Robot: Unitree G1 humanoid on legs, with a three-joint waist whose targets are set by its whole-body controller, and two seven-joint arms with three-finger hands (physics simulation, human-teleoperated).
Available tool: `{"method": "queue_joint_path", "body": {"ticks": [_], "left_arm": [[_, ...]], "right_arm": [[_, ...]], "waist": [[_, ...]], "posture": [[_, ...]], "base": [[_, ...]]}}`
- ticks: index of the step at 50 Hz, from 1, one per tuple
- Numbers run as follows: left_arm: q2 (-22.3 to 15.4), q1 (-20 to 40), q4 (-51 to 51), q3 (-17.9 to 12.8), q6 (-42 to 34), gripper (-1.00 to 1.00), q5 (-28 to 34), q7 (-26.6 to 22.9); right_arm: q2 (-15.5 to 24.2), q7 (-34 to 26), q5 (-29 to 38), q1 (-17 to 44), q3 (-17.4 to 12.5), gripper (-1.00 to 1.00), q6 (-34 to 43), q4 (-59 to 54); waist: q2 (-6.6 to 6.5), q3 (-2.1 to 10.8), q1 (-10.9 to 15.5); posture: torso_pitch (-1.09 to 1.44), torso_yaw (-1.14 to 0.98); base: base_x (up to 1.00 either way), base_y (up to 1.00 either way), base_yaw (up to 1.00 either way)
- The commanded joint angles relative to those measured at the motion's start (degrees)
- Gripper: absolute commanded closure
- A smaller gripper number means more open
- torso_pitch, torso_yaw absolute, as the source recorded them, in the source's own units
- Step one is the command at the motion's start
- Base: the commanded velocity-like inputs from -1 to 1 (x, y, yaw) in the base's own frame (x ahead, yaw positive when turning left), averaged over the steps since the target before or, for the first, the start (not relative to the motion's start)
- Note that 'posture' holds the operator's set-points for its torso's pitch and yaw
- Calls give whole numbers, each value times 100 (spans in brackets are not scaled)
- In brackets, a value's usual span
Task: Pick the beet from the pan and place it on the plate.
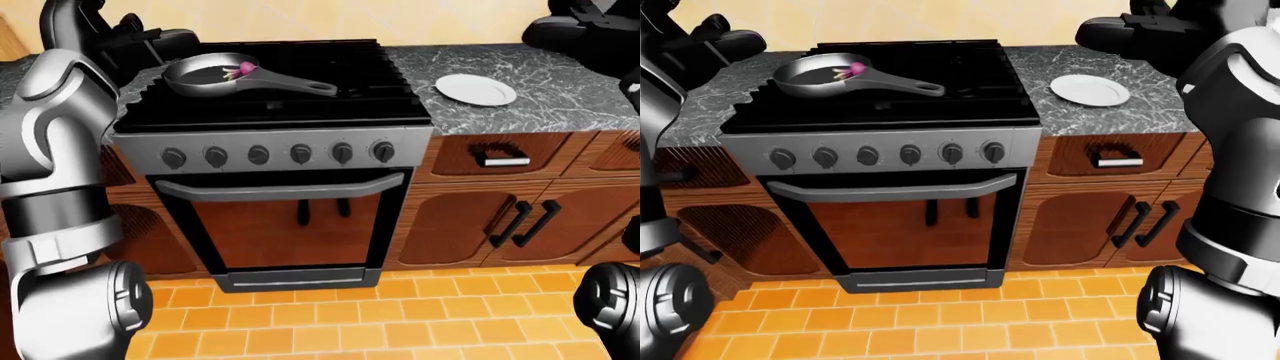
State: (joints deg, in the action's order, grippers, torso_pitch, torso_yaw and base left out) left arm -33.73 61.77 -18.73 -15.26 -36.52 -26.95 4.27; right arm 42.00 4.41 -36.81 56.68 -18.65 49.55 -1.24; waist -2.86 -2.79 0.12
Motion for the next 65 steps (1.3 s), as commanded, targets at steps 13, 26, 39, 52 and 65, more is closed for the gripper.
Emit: {"method": "queue_joint_path", "body": {"ticks": [13,26,39,52,65], "left_arm": [[-62,205,116,-30,122,-100,5,-1],[-71,211,105,-25,124,-100,-1,-7],[-65,203,127,-20,116,-100,6,-3],[-68,200,129,-21,106,-100,27,-11],[-76,208,139,-33,102,-100,18,-3]], "right_arm": [[124,-28,-7,206,-95,-100,-150,97],[120,-33,4,212,-86,-100,-176,69],[124,-38,4,206,-88,-100,-175,80],[125,-9,-15,214,-100,-100,-127,115],[128,8,14,236,-87,-100,-191,91]], "waist": [[854,235,105],[-145,223,-82],[603,168,89],[410,149,-21],[79,58,-55]], "posture": [[0,0],[0,0],[0,0],[0,0],[0,0]], "base": [[20,5,0],[20,5,0],[20,6,0],[20,26,0],[12,21,0]]}}
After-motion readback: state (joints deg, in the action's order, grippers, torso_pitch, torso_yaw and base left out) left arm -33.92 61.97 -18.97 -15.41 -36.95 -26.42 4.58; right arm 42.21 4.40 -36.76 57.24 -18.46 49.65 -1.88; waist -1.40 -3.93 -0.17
